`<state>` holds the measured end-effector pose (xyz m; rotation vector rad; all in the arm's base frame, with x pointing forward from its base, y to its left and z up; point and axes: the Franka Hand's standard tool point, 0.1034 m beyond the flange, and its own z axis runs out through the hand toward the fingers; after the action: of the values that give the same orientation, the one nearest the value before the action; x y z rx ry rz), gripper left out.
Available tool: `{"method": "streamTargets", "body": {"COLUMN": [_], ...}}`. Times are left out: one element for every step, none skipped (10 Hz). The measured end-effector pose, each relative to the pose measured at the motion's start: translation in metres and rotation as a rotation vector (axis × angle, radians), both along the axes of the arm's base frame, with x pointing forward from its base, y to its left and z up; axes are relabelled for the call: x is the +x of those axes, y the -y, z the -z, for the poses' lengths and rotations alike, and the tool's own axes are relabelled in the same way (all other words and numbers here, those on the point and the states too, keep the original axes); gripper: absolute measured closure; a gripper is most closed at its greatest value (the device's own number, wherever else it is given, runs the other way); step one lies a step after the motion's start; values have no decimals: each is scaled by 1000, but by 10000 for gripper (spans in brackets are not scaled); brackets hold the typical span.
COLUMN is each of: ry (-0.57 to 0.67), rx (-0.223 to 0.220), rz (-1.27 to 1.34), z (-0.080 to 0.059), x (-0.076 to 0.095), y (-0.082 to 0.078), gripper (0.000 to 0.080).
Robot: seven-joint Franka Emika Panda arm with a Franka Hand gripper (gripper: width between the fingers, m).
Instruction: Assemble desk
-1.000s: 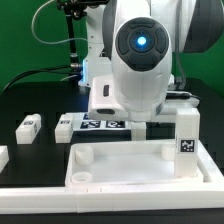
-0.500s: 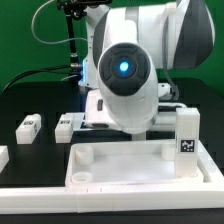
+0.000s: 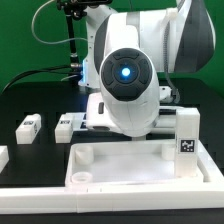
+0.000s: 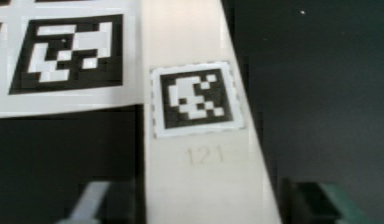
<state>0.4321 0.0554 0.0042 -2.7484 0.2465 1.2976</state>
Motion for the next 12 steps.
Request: {"method": "streamTargets", "body": {"ry": [0, 0, 0, 0, 0, 0, 0, -4, -29, -9, 30, 20], "rx": [0, 0, 0, 0, 0, 0, 0, 3, 16, 23, 24, 32], "rz": [0, 0, 0, 1, 1, 1, 1, 5, 20, 37, 54, 68], "z": [0, 0, 0, 0, 0, 0, 0, -4, -28, -52, -69, -86], "x": [0, 0, 0, 0, 0, 0, 0, 1, 9, 27, 39, 44], "y": [0, 0, 0, 0, 0, 0, 0, 1, 5, 13, 19, 27], "gripper": [512, 512, 512, 512, 512, 512, 512, 511, 511, 511, 511, 511]}}
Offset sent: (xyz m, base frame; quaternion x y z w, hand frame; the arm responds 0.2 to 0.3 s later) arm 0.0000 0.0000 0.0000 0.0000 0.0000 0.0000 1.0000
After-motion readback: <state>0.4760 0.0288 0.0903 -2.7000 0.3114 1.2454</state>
